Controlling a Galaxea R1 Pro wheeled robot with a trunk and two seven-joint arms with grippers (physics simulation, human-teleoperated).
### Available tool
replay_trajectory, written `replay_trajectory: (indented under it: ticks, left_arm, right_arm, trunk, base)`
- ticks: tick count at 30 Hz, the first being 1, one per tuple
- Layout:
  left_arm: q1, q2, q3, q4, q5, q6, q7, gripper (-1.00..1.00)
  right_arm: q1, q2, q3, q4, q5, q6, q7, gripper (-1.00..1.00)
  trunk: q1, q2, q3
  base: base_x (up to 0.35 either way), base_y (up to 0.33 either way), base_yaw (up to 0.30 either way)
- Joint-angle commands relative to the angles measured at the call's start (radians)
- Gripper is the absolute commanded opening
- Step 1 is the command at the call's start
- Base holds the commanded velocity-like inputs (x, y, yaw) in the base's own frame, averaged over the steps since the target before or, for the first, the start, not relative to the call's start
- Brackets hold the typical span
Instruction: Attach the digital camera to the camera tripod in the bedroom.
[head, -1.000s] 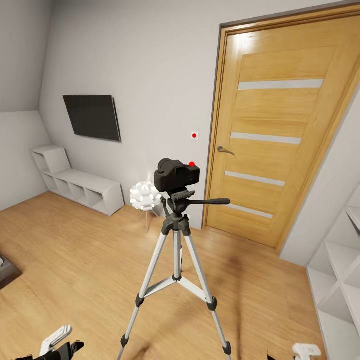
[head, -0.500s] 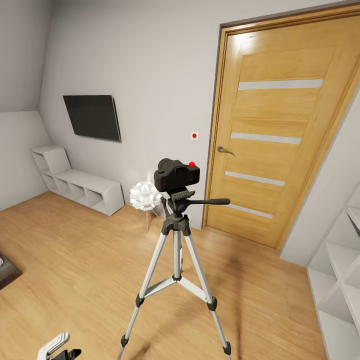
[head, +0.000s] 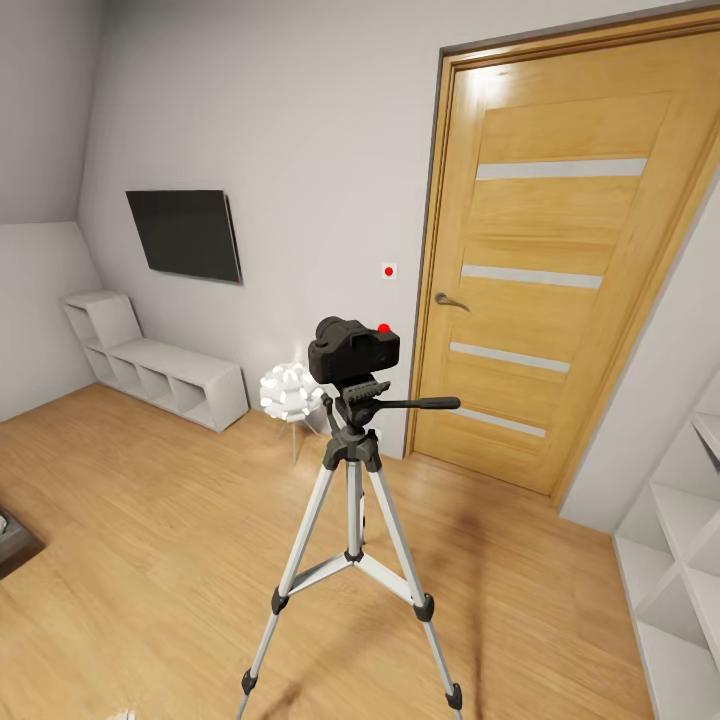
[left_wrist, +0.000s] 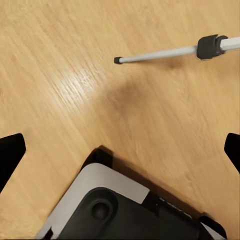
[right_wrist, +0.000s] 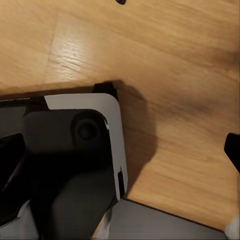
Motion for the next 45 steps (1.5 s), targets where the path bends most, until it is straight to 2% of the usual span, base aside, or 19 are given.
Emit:
replay_trajectory:
  ticks: [1, 8, 12, 13, 19, 20, 24, 31, 38, 45]
  left_arm:
    - [0.005, -0.002, -0.002, 0.007, 0.009, -0.004, 0.005, 1.00]
    - [0.066, -0.020, -0.002, 0.035, 0.012, -0.030, 0.027, 1.00]
    - [0.106, -0.049, -0.003, 0.043, 0.009, -0.035, 0.030, 1.00]
    - [0.106, -0.049, -0.003, 0.043, 0.009, -0.035, 0.030, 1.00]
    - [0.170, -0.088, -0.004, 0.048, 0.006, -0.038, 0.032, 1.00]
    - [0.187, -0.100, -0.004, 0.048, 0.005, -0.039, 0.032, 1.00]
    - [0.202, -0.121, -0.004, 0.049, 0.004, -0.039, 0.032, 1.00]
    - [0.215, -0.155, -0.005, 0.049, 0.004, -0.039, 0.032, 1.00]
    - [0.218, -0.162, -0.005, 0.049, 0.003, -0.040, 0.032, 1.00]
    - [0.218, -0.165, -0.005, 0.049, 0.002, -0.041, 0.032, 1.00]
  right_arm:
    - [0.000, 0.001, -0.006, 0.002, 0.014, 0.004, 0.008, 1.00]
    - [0.002, 0.007, -0.002, 0.117, 0.021, 0.001, 0.000, 1.00]
    - [0.002, 0.033, -0.001, 0.226, 0.021, -0.002, -0.003, 1.00]
    - [0.002, 0.033, -0.001, 0.226, 0.021, -0.002, -0.003, 1.00]
    - [0.003, 0.105, -0.001, 0.321, 0.020, -0.004, -0.004, 1.00]
    - [0.003, 0.122, -0.001, 0.333, 0.018, -0.004, -0.004, 1.00]
    - [0.003, 0.136, -0.001, 0.343, 0.016, -0.004, -0.004, 1.00]
    - [0.004, 0.138, 0.001, 0.351, 0.017, -0.004, -0.004, 1.00]
    - [0.004, 0.135, 0.002, 0.352, 0.018, -0.004, -0.005, 1.00]
    - [0.004, 0.146, 0.000, 0.353, 0.015, -0.004, -0.005, 1.00]
  trunk:
    - [0.001, -0.002, -0.002]
    - [0.001, -0.002, -0.002]
    - [0.001, -0.002, -0.002]
    - [0.001, -0.002, -0.002]
    - [0.001, -0.002, -0.002]
    - [0.001, -0.002, -0.002]
    - [0.001, -0.002, -0.002]
    - [0.001, -0.002, -0.002]
    - [0.001, -0.002, -0.002]
    - [0.001, -0.002, -0.002]
  base:
    - [0.000, 0.000, 0.000]
    - [0.000, 0.000, 0.000]
    - [0.000, 0.000, 0.000]
    - [0.000, 0.000, 0.000]
    - [0.000, 0.000, 0.000]
    - [0.000, 0.000, 0.000]
    - [0.000, 0.000, 0.000]
    - [0.000, 0.000, 0.000]
    - [0.000, 0.000, 0.000]
    - [0.000, 0.000, 0.000]
